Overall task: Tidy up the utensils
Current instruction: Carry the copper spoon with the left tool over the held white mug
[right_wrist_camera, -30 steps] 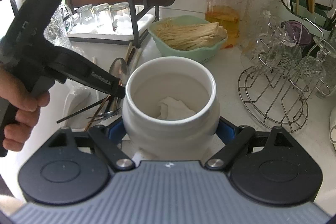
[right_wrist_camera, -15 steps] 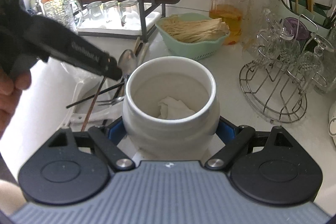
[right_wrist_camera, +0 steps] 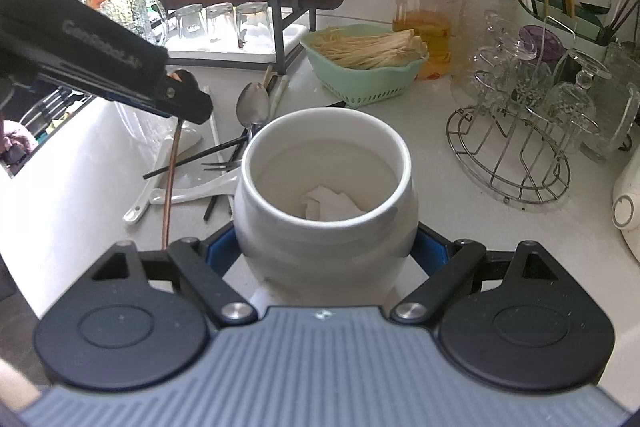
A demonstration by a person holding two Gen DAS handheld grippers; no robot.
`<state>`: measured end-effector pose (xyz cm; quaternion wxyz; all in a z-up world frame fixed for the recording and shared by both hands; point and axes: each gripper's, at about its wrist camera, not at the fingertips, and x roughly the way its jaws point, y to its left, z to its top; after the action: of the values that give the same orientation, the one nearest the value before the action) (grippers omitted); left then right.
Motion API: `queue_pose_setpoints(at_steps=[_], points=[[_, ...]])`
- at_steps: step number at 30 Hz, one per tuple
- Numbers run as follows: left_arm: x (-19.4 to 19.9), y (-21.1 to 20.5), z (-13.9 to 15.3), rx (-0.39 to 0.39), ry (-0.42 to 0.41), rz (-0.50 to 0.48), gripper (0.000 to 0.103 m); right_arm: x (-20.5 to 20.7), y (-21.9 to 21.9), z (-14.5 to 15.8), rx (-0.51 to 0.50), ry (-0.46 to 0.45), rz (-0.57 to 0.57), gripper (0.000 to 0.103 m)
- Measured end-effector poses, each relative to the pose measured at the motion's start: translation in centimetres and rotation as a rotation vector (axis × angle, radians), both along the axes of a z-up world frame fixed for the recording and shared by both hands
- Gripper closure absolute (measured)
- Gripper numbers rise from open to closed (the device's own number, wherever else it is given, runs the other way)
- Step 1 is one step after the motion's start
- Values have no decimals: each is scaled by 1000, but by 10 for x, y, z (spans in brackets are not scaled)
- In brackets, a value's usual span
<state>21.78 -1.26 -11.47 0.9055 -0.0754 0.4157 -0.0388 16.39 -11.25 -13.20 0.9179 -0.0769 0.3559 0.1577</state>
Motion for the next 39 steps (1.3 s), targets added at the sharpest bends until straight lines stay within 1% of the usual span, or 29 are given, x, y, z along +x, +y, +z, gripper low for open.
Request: queue_pose_setpoints(at_steps=[12, 20, 24, 27, 31, 35, 39], points=[[-31, -11, 11, 6, -34, -13, 70, -15, 1, 0, 7, -25, -16, 12], [-46, -10, 29, 3, -53, -20, 70, -20, 3, -1, 8, -27, -20, 12], [-51, -12, 45, 17, -72, -34, 71, -23, 3, -1, 11, -30, -16, 12], [-56, -12, 58, 13, -84, -35, 71, -23, 2, -1, 12, -34, -16, 12], [-60, -13, 79, 20, -116, -41, 71, -23, 4, -1, 12, -31, -23, 12], [-60, -15, 101, -7, -141, -55, 71, -23, 3, -1, 15, -29, -25, 12], [-58, -22, 121, -21, -182, -76, 71, -25, 4, 0, 12, -24, -20, 12]])
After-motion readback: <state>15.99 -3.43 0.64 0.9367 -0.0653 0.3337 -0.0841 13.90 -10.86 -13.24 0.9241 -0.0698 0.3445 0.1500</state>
